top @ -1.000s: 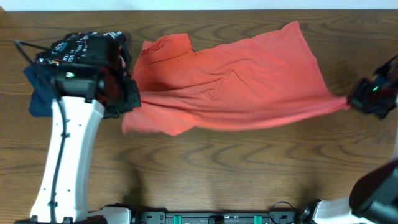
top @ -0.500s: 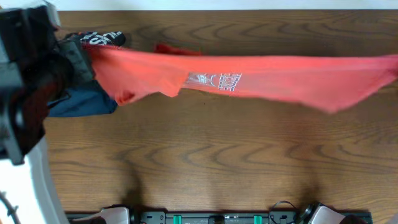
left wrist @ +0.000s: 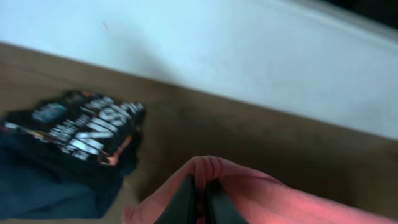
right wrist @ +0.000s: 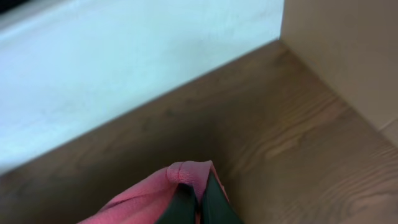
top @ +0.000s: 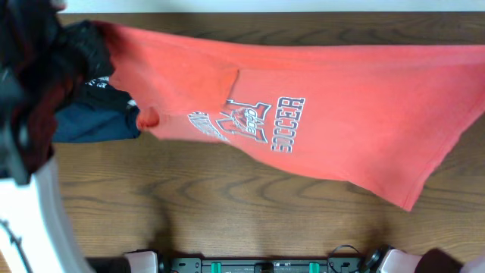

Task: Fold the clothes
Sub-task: 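Lift the shirt with both grippers and shake it out in the air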

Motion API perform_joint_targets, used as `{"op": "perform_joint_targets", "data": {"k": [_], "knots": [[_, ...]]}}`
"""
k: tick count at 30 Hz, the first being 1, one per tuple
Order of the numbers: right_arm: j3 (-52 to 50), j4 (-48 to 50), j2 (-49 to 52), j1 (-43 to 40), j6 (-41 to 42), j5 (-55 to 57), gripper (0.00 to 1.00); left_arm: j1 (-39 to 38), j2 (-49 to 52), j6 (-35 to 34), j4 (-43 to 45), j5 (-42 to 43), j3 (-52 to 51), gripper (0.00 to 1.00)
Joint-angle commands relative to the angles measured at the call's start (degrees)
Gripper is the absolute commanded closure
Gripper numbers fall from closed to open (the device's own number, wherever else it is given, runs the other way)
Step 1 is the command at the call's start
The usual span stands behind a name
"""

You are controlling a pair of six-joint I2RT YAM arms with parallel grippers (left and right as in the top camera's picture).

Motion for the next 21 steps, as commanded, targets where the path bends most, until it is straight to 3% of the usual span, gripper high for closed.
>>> {"op": "perform_joint_targets", "data": {"k": [1,8,15,19,21], "knots": [[0.31,0.26,7.32,1.92,-1.44,0.26,0.99,0.46,6.95,-0.72,0.46,3.89,0.5,0.94],[0.31,9.05,22.14,7.41,0.57,0.24,0.99,0.46,20.04,-0.81,9.51,9.9,0.5,0.94],[1.62,30.97,26.01,9.25,10.34,2.71,0.99,0.7,23.87,-14.64,38.34,10.19,0.74,0.94],[9.49,32.46,25.94,7.8,12.24,3.21,0.99,1.29,22.88,-23.52,52.41,14.88,4.09,0.94],[14.32,30.51,25.94,6.38,12.11,5.03,0.99,1.27,22.73,-25.0,55.01,16.35,6.95,0.94]]}}
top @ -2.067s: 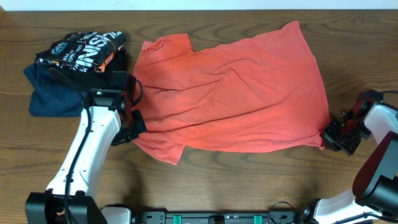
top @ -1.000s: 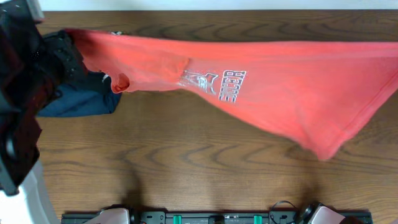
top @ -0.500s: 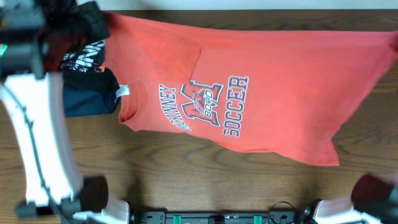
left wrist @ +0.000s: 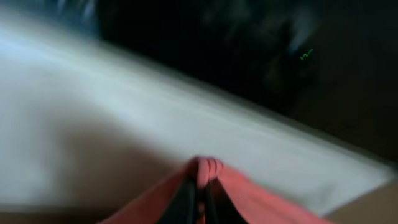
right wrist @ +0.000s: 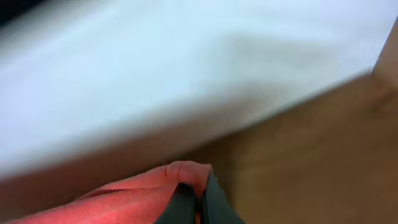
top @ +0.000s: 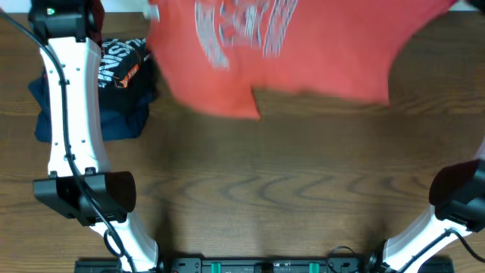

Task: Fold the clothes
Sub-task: 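Lift the shirt with both grippers and shake it out in the air, then lay the shirt flat on the table, pulling both grippers apart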

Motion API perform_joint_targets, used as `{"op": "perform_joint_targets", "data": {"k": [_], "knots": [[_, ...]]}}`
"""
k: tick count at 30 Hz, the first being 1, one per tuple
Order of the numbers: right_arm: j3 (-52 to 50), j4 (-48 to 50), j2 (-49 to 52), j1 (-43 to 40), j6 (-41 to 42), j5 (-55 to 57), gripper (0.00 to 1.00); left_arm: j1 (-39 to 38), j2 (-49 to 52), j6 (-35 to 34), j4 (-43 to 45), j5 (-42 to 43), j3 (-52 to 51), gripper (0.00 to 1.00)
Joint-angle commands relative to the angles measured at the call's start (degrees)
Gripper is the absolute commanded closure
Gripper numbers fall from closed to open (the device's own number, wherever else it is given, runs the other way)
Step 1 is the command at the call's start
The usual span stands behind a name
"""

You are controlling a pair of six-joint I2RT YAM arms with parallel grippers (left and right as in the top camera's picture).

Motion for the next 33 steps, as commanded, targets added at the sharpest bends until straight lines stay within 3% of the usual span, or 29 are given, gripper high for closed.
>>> {"op": "perform_joint_targets", "data": {"k": [1,6,9,10,14,17,24,33], "knots": [[9.33,-2.49,-2.8,-3.78,2.21,5.95,0.99,1.25,-3.43,-7.41,2.8,3.39,6.73,0.94],[13.73,-13.05,-2.8,-7.26,-2.27,6.71,0.99,1.25,-4.48,-4.72,-5.29,13.66,9.22,0.94],[13.38,-23.74,-2.36,-8.15,-3.63,10.54,0.99,0.79,-4.7,0.13,-19.45,24.04,9.22,0.94],[12.9,-27.5,-2.08,-8.15,-4.74,13.03,0.99,0.28,-4.63,3.26,-28.13,24.9,9.07,0.94],[9.62,-37.09,-0.98,-8.11,-5.53,20.46,0.99,-1.73,-4.48,14.58,-52.63,14.73,6.21,0.94],[4.83,-42.99,-0.44,-8.5,-5.53,24.24,0.99,-3.45,-4.37,15.32,-63.45,2.1,1.16,0.94],[-12.13,-47.23,-0.42,-8.92,-4.15,26.34,0.99,-7.19,-4.37,16.48,-71.3,-1.53,-15.04,0.94],[-30.62,-48.57,-0.55,-11.89,-1.6,26.8,0.99,-13.09,-4.37,19.82,-67.76,-4.61,-43.47,0.94]]}}
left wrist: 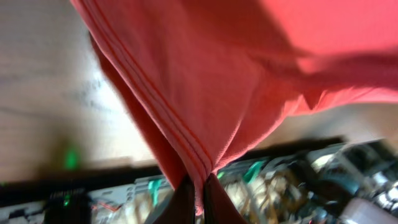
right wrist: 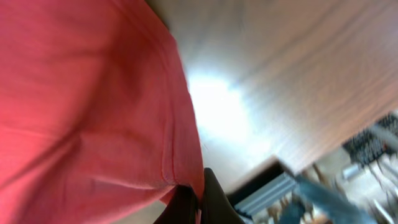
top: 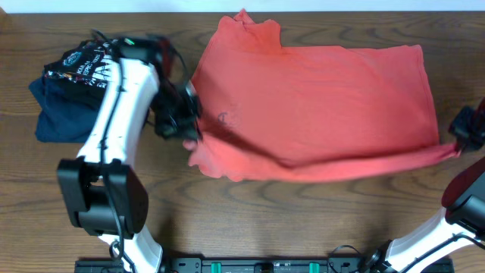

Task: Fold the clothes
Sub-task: 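Lay the shirt flat on the table, pulling both grippers apart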

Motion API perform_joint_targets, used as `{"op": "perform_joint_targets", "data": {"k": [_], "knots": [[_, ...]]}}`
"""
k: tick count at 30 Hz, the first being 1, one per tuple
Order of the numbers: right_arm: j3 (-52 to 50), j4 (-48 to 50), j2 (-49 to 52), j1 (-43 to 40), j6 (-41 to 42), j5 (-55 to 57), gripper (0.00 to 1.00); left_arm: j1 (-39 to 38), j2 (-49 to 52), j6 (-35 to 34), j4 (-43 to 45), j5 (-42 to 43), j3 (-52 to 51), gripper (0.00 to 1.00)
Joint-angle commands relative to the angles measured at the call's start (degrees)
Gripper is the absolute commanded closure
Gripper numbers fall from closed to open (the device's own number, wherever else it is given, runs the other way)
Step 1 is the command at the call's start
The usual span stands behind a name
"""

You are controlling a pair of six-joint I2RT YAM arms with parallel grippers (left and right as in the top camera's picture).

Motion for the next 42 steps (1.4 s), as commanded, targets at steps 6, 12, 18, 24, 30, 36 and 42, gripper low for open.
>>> {"op": "perform_joint_targets", "data": {"k": [6,12,18,24,30,36,42], "knots": [[-8.74,0.37,-0.42,-2.12,2.32,3.63,0.99,-0.63,0.35,1.81,0.79,-10.01,-15.74,0.94],[-11.23,0.52,-1.42,-2.78,4.35,5.03,0.99,-0.63,-1.42,1.81,3.45,-10.21,-23.02,0.94],[-13.16,0.37,-4.55,-2.93,7.34,8.2,0.99,-0.63,-9.09,1.84,4.02,-11.26,-27.58,0.94],[-13.16,5.01,-6.82,-2.71,4.79,1.33,0.99,0.15,-19.91,0.09,12.11,-11.76,-27.56,0.94],[-13.16,15.13,-6.69,-1.92,-1.33,-8.0,0.99,0.72,-22.25,-1.9,27.1,-12.76,-27.56,0.94],[-13.16,18.99,-6.67,-1.42,-1.36,-8.02,0.99,0.9,-19.93,-5.66,36.04,-12.7,-27.58,0.94],[-13.2,21.03,-5.88,-0.96,-1.53,-8.07,0.99,0.94,-17.9,-6.34,41.46,-12.72,-27.58,0.94]]}}
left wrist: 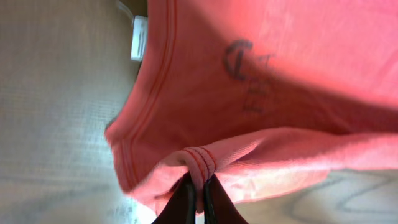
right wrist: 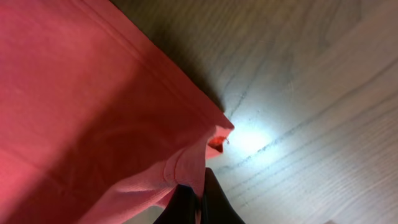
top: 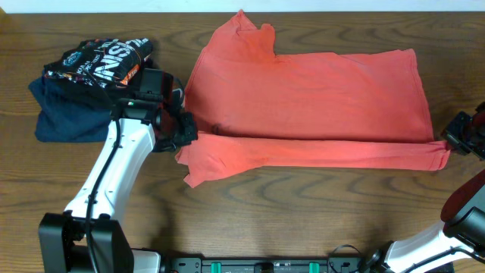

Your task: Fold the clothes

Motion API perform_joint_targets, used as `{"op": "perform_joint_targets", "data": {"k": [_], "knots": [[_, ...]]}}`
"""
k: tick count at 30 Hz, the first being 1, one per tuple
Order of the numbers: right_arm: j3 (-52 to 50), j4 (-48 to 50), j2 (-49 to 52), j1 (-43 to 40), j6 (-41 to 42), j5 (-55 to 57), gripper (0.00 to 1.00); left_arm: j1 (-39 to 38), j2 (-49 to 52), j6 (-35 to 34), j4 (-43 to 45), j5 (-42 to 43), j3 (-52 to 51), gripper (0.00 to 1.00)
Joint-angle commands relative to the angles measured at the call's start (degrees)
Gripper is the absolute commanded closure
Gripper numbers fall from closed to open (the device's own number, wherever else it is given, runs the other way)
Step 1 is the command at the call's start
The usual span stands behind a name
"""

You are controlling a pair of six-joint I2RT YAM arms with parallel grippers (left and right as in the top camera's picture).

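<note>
A coral-red T-shirt lies spread on the wooden table, its near edge folded over into a long band. My left gripper is shut on the band's left end by the collar. At the far right my right gripper is shut on the band's right corner. Both hold the cloth low at the table.
A pile of dark clothes, navy under a black printed shirt, sits at the back left beside my left arm. Bare wooden table runs along the front. The table's back edge meets a white wall.
Both grippers have come down with the shirt's near edge; the hanging fold now lies flat as a narrow band over the shirt. The left gripper has shifted slightly back and right.
Both grippers held the red shirt stretched in the air, print showing, near the back wall. Then it was swung high at the far edge. Then it lay spread on the table with the near edge lifted. Now that edge is laid down as a fold.
</note>
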Motion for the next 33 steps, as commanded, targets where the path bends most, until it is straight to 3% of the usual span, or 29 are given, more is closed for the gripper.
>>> {"op": "perform_joint_targets", "data": {"k": [1,9,33], "knots": [[-0.13,1.03,0.39,0.72,-0.94,-0.15,0.99,0.37,1.11,-1.79,2.27,-0.92,0.02,0.94],[-0.37,7.02,1.62,1.11,-0.98,-1.55,0.99,0.37,2.19,-2.67,8.96,-0.9,0.02,0.94],[-0.39,13.35,6.8,4.07,-1.84,-2.95,0.99,0.37,11.5,-2.6,17.38,-0.92,0.02,0.93]]}}
